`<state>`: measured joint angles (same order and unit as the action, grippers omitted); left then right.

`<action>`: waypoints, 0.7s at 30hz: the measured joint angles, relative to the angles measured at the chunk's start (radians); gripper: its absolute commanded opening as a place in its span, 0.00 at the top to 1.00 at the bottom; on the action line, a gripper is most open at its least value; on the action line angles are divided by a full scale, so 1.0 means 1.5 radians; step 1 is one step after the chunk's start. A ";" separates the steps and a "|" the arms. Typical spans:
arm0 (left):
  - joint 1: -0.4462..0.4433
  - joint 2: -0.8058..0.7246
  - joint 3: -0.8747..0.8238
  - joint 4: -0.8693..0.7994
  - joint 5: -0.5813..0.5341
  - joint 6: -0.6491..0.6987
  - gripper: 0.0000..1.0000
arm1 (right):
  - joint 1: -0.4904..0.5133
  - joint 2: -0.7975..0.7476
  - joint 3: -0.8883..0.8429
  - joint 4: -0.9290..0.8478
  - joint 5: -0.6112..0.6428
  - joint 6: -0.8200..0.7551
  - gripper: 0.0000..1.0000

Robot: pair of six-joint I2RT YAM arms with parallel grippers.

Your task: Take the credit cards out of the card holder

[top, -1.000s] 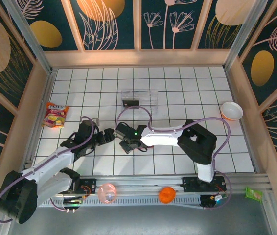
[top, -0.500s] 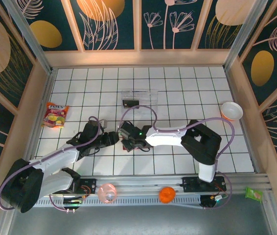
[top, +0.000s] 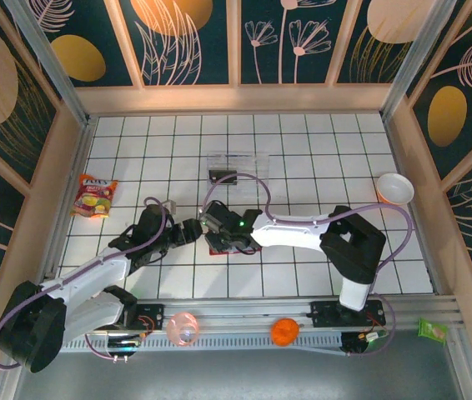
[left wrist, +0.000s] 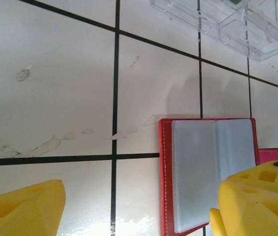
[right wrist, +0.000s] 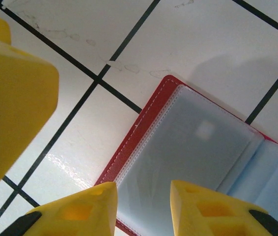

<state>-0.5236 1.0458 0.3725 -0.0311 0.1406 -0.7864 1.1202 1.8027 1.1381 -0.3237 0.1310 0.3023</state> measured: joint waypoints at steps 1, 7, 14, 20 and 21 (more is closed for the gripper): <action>0.001 0.000 0.000 -0.001 0.000 0.000 0.19 | 0.000 0.006 0.000 -0.001 0.000 0.000 0.61; 0.001 0.000 0.000 -0.002 0.000 0.000 0.18 | 0.006 0.043 0.000 -0.012 0.006 0.000 0.60; 0.001 0.000 0.000 -0.002 0.008 0.006 0.32 | 0.015 0.045 0.001 -0.011 0.024 0.011 0.87; 0.001 0.007 0.000 0.013 0.042 0.014 0.56 | 0.018 0.040 -0.009 0.007 0.024 0.019 1.00; 0.001 0.013 0.000 0.021 0.049 0.012 0.60 | 0.017 0.036 -0.015 0.014 0.024 0.020 1.00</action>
<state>-0.5228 1.0653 0.3729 0.0006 0.2138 -0.7689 1.1461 1.8565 1.1156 -0.3019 0.1669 0.3317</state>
